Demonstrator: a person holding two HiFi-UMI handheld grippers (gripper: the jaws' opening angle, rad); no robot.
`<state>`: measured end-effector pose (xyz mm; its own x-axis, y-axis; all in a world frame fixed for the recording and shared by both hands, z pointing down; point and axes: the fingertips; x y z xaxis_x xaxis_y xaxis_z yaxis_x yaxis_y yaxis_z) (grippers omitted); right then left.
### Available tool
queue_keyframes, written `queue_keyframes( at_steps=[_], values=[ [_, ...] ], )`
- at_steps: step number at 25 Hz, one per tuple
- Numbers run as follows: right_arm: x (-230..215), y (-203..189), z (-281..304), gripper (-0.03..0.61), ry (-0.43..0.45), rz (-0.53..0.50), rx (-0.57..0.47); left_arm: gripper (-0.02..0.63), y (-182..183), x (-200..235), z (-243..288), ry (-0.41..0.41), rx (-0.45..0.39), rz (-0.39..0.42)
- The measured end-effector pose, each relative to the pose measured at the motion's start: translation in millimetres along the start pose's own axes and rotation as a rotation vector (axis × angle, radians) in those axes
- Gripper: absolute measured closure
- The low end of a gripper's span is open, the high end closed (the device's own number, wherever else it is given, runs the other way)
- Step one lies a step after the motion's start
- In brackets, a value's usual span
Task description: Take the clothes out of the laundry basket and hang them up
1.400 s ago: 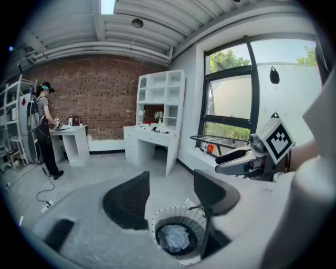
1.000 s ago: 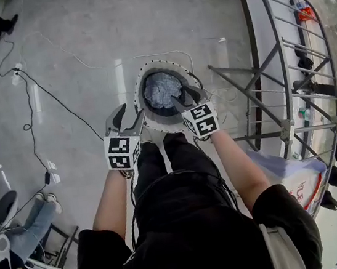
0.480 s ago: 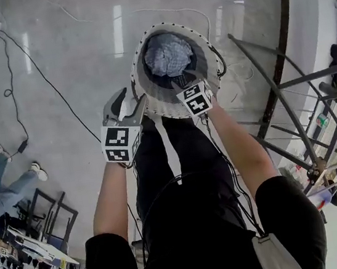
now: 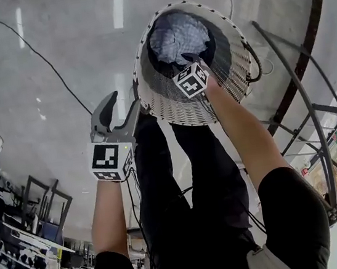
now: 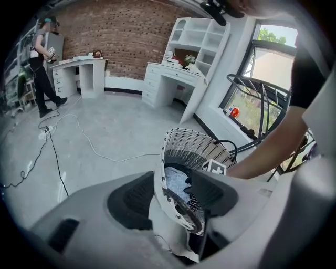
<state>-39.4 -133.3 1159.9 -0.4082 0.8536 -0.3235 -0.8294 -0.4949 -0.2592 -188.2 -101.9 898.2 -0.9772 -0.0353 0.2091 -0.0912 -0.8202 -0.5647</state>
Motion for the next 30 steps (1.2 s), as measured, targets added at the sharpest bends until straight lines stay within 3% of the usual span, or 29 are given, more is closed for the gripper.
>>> queue_keyframes(
  at_steps=[8,15,20,23,30],
  values=[
    [-25.9,-16.2,88.8,0.383,-0.042,-0.048,0.095,0.391,-25.2,23.7,16.9,0.003,-0.004,-0.015],
    [-39.4,-6.2,127.0,0.371,-0.054,0.058,0.082,0.394,-38.2,39.6,30.6,0.011,0.01,-0.035],
    [-48.6,-20.0,152.5,0.392,-0.076,0.064,0.179,0.4,-51.2,43.4,30.6,0.01,0.029,-0.031],
    [-45.9,-28.3,149.7,0.497,-0.056,0.106,0.211,0.403,-53.1,46.3,26.9,0.015,0.03,-0.041],
    [-19.6,-6.5,88.7,0.517,0.01,0.169,0.066,0.42,-31.0,40.5,12.2,0.002,-0.036,-0.051]
  ],
)
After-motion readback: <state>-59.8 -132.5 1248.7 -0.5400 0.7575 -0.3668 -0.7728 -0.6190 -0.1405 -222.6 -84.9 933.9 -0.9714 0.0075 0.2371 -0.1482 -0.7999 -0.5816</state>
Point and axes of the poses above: the fingertips, and each gripper's own axes: z forward along the fingers, x to its left, y out of its top, and after that the axes turned 8 degrees about y, right-handed
